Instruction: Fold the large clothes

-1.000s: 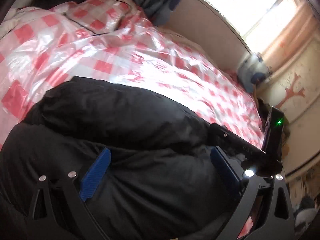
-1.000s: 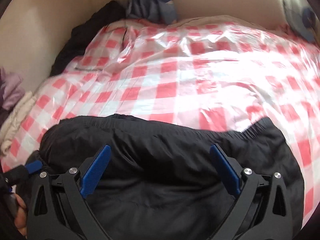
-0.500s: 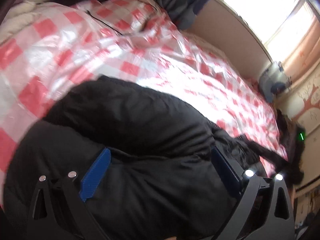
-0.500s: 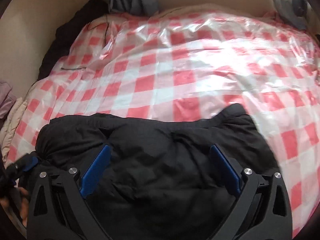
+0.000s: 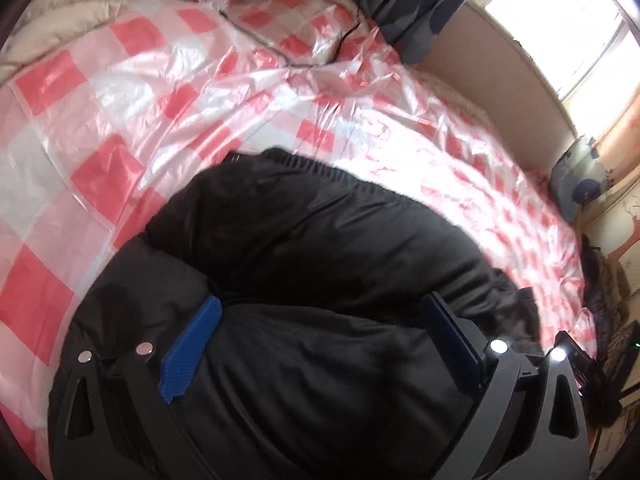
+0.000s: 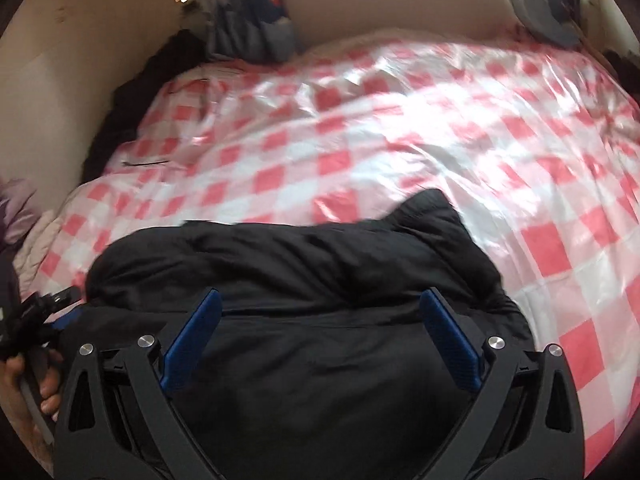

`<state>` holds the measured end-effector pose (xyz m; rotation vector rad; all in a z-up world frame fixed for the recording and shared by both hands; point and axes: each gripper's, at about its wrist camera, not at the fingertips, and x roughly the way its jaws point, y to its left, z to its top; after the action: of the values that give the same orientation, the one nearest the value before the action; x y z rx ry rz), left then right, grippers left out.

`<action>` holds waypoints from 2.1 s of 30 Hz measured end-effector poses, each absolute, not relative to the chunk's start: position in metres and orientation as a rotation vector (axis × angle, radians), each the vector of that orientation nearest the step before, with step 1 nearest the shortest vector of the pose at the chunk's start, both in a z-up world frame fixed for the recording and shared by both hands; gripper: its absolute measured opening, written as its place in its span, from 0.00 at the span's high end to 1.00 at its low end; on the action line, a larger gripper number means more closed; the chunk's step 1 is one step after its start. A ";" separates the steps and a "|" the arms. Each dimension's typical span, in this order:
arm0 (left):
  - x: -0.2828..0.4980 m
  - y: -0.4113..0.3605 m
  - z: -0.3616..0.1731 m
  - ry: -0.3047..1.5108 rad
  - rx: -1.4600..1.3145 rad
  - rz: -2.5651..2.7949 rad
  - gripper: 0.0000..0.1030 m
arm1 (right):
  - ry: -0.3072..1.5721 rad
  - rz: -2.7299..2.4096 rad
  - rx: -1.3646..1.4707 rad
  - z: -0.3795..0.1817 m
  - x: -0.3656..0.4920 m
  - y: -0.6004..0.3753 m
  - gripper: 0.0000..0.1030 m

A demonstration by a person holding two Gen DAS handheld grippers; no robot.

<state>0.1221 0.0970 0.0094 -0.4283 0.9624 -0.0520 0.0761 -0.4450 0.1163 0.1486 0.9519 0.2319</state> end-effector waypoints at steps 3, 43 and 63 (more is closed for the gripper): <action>0.123 0.089 0.010 0.952 -0.360 -0.022 0.07 | 0.957 0.367 0.045 0.117 0.067 -0.385 0.07; 0.115 0.072 -0.006 0.935 -0.223 0.003 0.07 | 1.062 0.129 0.100 0.082 0.072 -0.462 0.07; 0.082 0.065 0.033 0.780 -0.199 -0.057 0.07 | 0.872 0.229 0.010 0.136 -0.043 -0.412 0.07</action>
<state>0.0820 0.0650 0.0331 -0.1992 0.7803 -0.0572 -0.0427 -0.4115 0.1357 0.0103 0.8719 0.2287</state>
